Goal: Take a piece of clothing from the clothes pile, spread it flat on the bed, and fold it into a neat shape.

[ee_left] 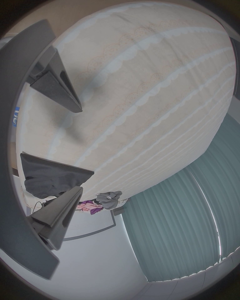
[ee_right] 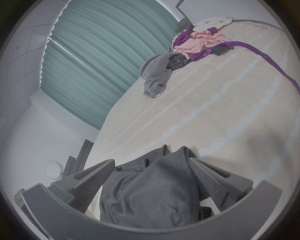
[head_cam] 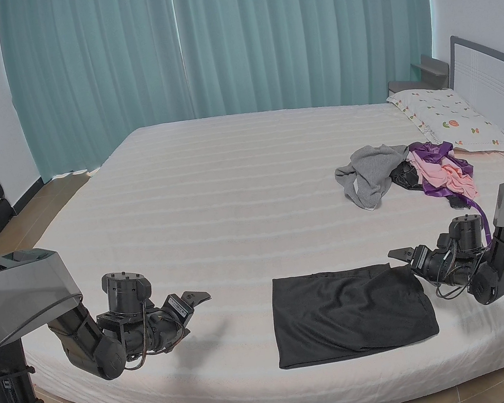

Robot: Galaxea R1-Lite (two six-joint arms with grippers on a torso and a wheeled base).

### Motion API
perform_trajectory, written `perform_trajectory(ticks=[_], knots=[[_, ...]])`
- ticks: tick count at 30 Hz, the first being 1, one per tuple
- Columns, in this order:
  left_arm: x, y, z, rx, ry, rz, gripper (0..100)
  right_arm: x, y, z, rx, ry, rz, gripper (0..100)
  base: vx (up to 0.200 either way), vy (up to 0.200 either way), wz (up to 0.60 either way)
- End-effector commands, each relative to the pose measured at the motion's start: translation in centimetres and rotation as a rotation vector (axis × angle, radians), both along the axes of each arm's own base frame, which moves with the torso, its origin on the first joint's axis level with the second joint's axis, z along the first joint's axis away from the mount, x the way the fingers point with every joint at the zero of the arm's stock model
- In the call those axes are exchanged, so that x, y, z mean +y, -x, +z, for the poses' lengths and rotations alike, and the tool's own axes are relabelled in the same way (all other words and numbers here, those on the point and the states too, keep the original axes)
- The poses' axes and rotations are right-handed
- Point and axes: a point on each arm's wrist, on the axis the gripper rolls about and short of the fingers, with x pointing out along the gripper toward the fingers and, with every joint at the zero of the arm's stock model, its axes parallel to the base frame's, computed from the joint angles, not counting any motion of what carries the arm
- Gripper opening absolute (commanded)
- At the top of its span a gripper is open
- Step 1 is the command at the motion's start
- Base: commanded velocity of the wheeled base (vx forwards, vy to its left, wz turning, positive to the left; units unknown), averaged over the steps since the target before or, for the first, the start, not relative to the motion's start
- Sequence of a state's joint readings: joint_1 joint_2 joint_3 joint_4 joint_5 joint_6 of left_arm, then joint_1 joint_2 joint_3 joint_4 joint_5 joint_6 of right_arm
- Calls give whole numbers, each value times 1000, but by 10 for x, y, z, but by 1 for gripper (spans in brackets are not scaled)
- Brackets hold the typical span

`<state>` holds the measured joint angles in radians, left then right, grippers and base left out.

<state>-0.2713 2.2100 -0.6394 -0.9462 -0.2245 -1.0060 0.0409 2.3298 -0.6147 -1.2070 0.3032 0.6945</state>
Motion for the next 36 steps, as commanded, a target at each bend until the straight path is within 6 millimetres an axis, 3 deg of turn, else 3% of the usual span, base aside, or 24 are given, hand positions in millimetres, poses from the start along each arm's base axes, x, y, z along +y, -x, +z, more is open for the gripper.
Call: perform_trajectory(ticks=[1, 17, 29, 30, 36], knots=[[-1, 0, -1, 3, -1, -1, 100, 3, -2, -7, 13, 2, 9, 100, 0, 0, 0], [-1, 0, -1, 2, 1, -2, 100, -8, -17, -8, -26, 5, -27, 100, 0, 0, 0], [-3, -1, 0, 0, 3, -6, 100, -6, -18, -26, 6, 31, -9, 100, 0, 0, 0], [-3, -1, 0, 0, 3, -6, 100, -6, -18, -27, 5, 32, -8, 0, 0, 0, 0], [-3, -1, 0, 0, 3, -7, 100, -7, -29, -18, -45, 33, -10, 0, 0, 0, 0]])
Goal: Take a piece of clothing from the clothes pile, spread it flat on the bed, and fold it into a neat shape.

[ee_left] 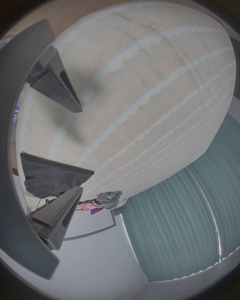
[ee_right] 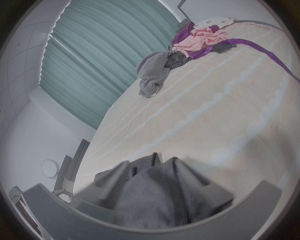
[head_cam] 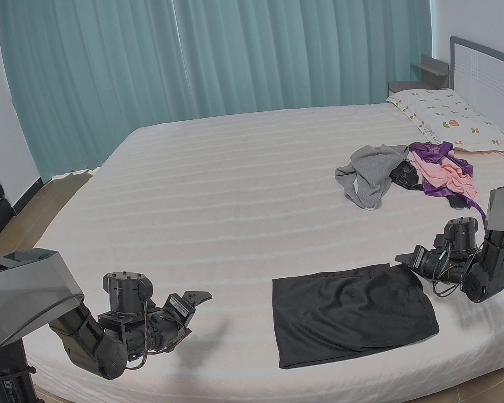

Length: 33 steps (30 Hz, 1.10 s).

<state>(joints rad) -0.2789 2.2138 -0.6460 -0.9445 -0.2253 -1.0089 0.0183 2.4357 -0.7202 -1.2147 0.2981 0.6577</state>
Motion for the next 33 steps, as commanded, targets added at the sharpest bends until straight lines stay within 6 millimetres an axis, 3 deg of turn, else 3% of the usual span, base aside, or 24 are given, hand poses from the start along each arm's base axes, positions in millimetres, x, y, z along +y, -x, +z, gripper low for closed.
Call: perform_trajectory(ticks=[1, 10, 13, 25, 31, 33], knots=[[0, 0, 0, 0, 1, 0, 100, 1, -7, 5, -29, 1, 2, 0, 0, 0, 0], [0, -1, 0, -4, 1, 1, 100, -12, -5, 5, -23, 1, -34, 0, 0, 0, 0], [-4, -11, 2, -20, 10, 1, 100, -23, -5, 11, -37, -3, -63, 0, 0, 0, 0], [-49, -46, -8, -93, -30, -57, 100, -26, -5, 10, -36, -8, -77, 0, 0, 0, 0], [-97, -56, -18, -134, -91, -91, 100, -26, -4, 8, -29, -7, -77, 0, 0, 0, 0], [-101, -54, -20, -134, -111, -79, 100, -26, -4, 8, -29, -7, -77, 0, 0, 0, 0]])
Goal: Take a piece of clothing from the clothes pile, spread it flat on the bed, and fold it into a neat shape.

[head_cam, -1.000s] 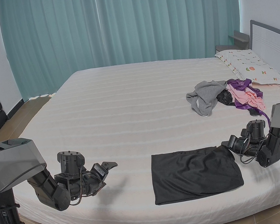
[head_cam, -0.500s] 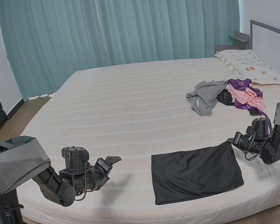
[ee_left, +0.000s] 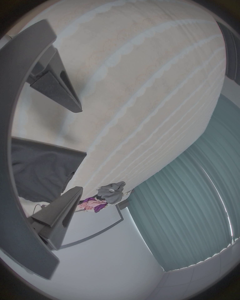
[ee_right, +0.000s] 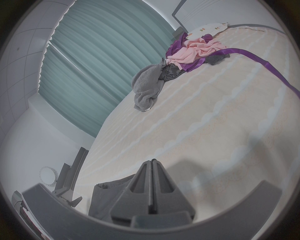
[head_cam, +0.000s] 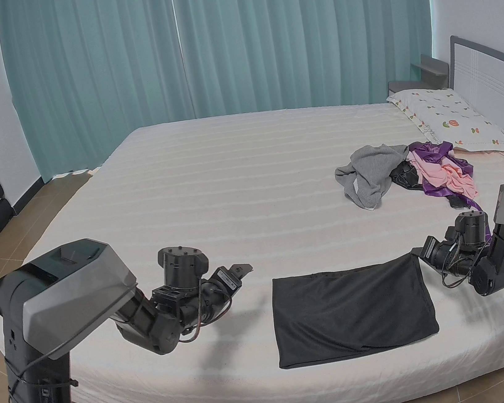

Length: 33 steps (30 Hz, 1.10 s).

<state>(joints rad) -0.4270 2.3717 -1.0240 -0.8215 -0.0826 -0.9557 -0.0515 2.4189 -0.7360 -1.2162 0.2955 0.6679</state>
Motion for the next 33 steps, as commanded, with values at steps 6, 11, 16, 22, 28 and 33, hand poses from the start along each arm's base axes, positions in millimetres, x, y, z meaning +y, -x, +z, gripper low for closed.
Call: perform_trajectory(ticks=[6, 11, 16, 22, 28, 33], knots=[[-21, 0, -18, 18, -40, -7, 100, 0, 2, -2, 11, 2, 3, 0, 0, 0, 0], [-21, 1, -19, 20, -39, -5, 100, 2, 4, 0, 5, 5, 7, 100, 0, 0, 0], [-19, 4, -18, 28, -40, -2, 100, 1, 4, 4, -4, 6, 4, 100, 0, 0, 0], [-17, 10, -20, 43, -49, -3, 100, 0, 8, 9, -4, 0, 1, 100, 0, 0, 0], [-13, 16, -17, 60, -50, -7, 100, 0, 10, 8, 2, -1, 0, 100, 0, -33, 0], [-14, 18, -17, 63, -50, -10, 100, 0, 10, 8, 5, 2, 3, 100, 0, -200, 0]])
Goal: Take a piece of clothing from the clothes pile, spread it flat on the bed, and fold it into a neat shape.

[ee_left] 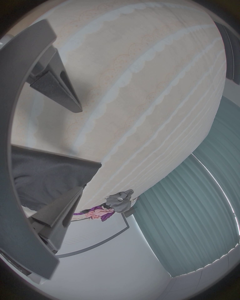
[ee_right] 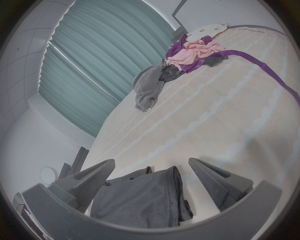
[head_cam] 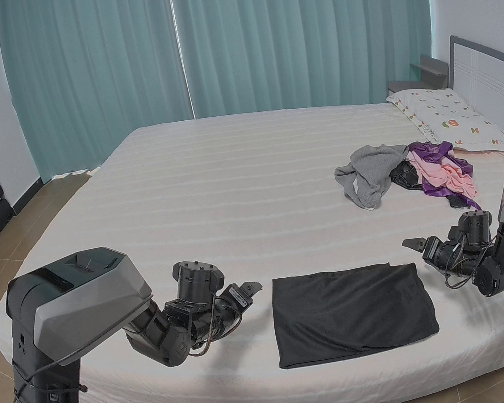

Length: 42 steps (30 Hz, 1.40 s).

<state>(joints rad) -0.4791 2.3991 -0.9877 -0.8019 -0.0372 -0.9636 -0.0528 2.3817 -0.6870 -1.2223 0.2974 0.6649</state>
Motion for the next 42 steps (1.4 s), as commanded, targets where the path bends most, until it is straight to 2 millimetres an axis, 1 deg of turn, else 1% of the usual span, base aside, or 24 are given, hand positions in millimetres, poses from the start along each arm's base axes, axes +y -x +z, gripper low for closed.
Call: perform_trajectory(ticks=[1, 6, 13, 16, 20, 25, 26, 30, 38, 42], knots=[[0, 1, 3, -4, 3, 0, 100, 0, 0, 1, 0, 1, 1, 100, 0, -200, 0], [-1, 1, 3, -7, 1, -3, 100, 1, 2, -1, 9, 0, 4, 100, 0, -200, 0], [-5, -5, 6, -29, 9, -9, 100, 6, 3, -2, 14, -3, 16, 100, 0, 0, 0], [-13, -12, 9, -60, 24, -19, 100, 8, 4, -3, 19, -4, 24, 100, 0, 0, 0], [-26, -19, 0, -76, 2, -44, 100, 13, 6, -3, 27, -4, 36, 100, 0, 0, 0], [-29, -24, -4, -70, -36, -67, 100, 20, 8, -4, 35, -5, 56, 100, 0, 0, 0], [-31, -28, -5, -75, -35, -67, 100, 24, 8, -4, 35, -5, 66, 100, 0, 0, 0], [-35, -36, -12, -88, -49, -70, 100, 30, 9, -5, 38, -4, 82, 100, 0, 0, 0], [-40, -47, -18, -85, -91, -20, 100, 32, 10, -6, 43, -4, 88, 100, 0, 0, 0], [-41, -48, -19, -81, -99, -14, 100, 32, 10, -6, 43, -3, 87, 100, 0, 0, 0]])
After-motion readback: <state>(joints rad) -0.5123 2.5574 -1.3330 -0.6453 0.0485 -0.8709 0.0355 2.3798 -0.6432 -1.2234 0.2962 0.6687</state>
